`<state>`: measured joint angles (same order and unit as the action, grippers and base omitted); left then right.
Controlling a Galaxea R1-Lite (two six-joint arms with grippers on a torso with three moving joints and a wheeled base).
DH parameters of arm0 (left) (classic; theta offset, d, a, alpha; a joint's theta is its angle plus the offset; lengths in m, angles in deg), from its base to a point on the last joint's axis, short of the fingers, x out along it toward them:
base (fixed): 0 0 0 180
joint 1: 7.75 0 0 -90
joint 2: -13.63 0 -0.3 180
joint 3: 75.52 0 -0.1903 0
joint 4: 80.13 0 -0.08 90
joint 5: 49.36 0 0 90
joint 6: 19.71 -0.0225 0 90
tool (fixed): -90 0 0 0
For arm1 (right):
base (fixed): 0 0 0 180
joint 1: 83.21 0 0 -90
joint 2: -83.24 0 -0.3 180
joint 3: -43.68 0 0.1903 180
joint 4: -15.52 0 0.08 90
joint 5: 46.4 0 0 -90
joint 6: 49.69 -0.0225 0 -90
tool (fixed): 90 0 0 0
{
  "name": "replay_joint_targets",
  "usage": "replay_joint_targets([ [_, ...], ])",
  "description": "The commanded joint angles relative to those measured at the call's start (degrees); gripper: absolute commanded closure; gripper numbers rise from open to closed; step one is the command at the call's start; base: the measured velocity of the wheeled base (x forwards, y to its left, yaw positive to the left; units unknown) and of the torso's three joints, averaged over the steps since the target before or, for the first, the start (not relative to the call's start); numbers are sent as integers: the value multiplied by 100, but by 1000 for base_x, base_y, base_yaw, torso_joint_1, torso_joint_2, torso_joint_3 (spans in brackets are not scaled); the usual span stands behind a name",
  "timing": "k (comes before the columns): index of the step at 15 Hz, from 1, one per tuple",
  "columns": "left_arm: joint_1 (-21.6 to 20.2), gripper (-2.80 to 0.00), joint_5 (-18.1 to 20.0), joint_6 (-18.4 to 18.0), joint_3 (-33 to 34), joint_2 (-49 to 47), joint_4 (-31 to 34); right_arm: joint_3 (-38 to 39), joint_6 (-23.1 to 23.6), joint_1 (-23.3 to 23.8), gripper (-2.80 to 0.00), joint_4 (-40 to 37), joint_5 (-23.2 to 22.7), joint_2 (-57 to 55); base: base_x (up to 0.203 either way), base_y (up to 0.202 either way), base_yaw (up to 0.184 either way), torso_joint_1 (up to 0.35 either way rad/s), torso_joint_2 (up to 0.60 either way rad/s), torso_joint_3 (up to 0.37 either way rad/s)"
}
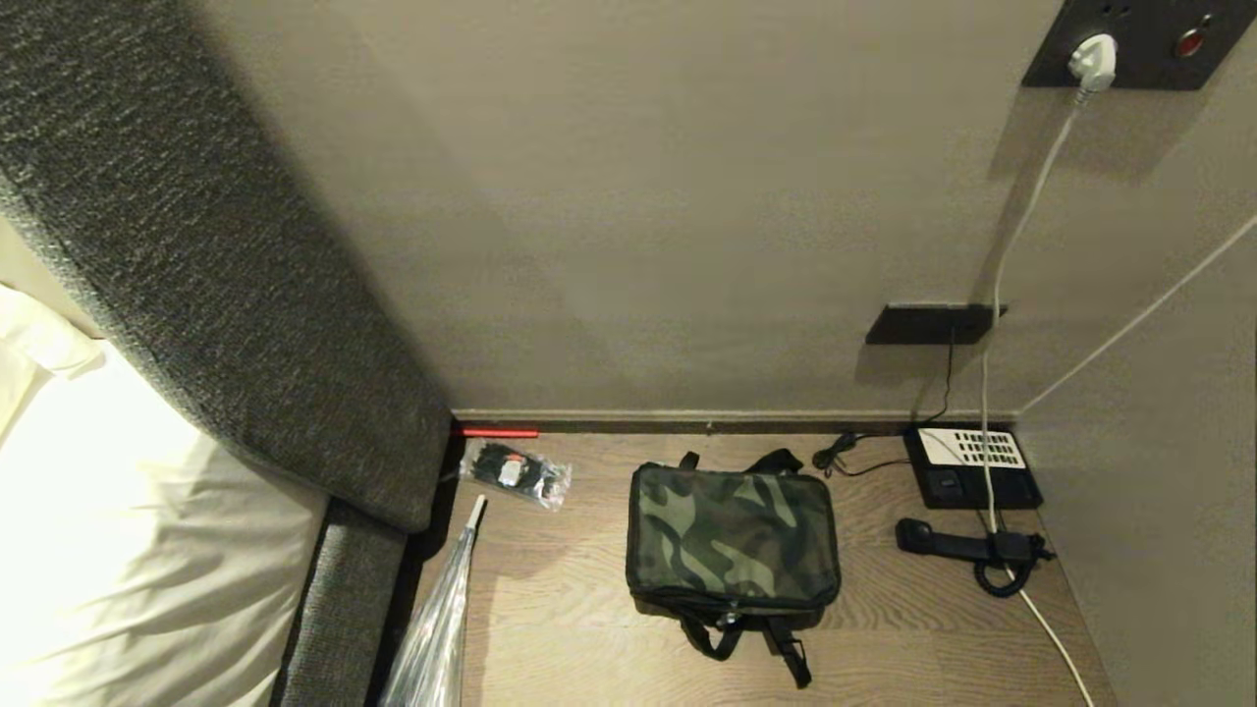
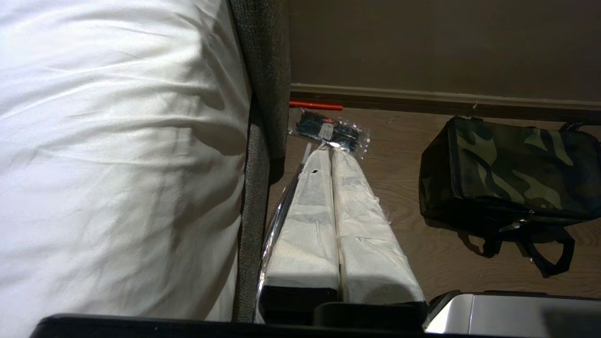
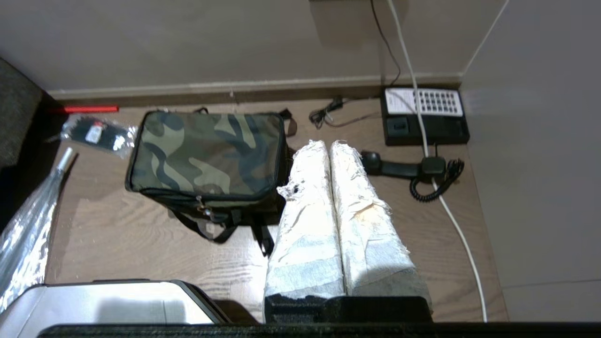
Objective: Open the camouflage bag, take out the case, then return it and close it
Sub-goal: Open the top of the storage box
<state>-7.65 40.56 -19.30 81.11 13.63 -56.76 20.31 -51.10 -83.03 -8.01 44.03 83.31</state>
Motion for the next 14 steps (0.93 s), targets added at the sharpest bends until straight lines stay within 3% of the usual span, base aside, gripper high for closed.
replay_joint_targets([
  [1, -1, 0, -1, 2, 0, 0, 0, 0, 0, -1, 0, -2, 1, 10, 0, 0, 0, 2, 2, -198],
  [14, -1, 0, -1, 2, 0, 0, 0, 6, 0, -1, 0, -2, 1, 10, 0, 0, 0, 2, 4, -199],
])
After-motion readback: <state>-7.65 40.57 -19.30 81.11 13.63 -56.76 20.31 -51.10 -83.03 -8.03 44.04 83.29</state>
